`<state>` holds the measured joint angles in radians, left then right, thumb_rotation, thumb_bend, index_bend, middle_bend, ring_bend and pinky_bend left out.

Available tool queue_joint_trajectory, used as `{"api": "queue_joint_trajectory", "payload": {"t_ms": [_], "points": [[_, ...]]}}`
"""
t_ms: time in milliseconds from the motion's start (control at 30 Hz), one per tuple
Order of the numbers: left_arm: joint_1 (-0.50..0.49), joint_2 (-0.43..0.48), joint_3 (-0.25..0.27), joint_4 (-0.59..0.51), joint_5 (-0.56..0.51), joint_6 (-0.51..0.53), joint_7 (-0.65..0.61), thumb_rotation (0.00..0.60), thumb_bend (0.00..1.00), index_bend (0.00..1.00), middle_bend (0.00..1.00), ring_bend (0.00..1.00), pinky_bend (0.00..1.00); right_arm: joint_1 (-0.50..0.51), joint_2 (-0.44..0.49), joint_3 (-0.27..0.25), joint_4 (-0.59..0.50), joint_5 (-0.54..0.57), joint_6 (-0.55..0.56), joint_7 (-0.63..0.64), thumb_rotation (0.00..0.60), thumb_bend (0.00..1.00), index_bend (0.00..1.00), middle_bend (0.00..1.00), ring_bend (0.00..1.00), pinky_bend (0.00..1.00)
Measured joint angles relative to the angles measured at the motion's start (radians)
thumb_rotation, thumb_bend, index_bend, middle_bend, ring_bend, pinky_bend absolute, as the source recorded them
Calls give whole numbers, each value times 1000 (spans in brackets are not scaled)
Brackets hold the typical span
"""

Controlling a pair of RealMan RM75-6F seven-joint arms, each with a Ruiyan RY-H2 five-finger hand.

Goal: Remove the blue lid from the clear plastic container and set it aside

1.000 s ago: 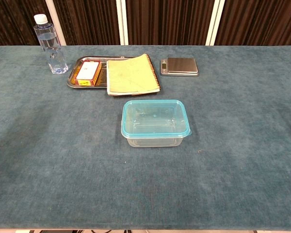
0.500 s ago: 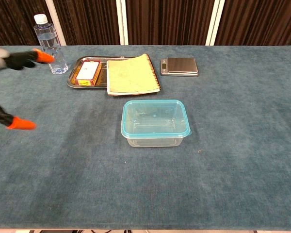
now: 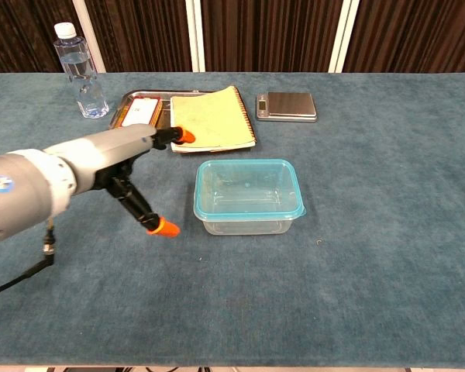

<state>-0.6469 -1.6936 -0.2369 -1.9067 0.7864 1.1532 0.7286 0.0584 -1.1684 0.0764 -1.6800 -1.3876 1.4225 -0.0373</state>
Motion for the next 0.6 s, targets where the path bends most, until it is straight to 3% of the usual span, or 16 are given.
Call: {"api": "queue_joint_trajectory", "payload": {"t_ms": [600], "points": [[-144, -153, -79, 204, -160, -39, 25, 600, 0, 0, 0, 0, 0, 5, -7, 1, 7, 9, -12, -9, 600, 246, 0, 0, 0, 0]]}}
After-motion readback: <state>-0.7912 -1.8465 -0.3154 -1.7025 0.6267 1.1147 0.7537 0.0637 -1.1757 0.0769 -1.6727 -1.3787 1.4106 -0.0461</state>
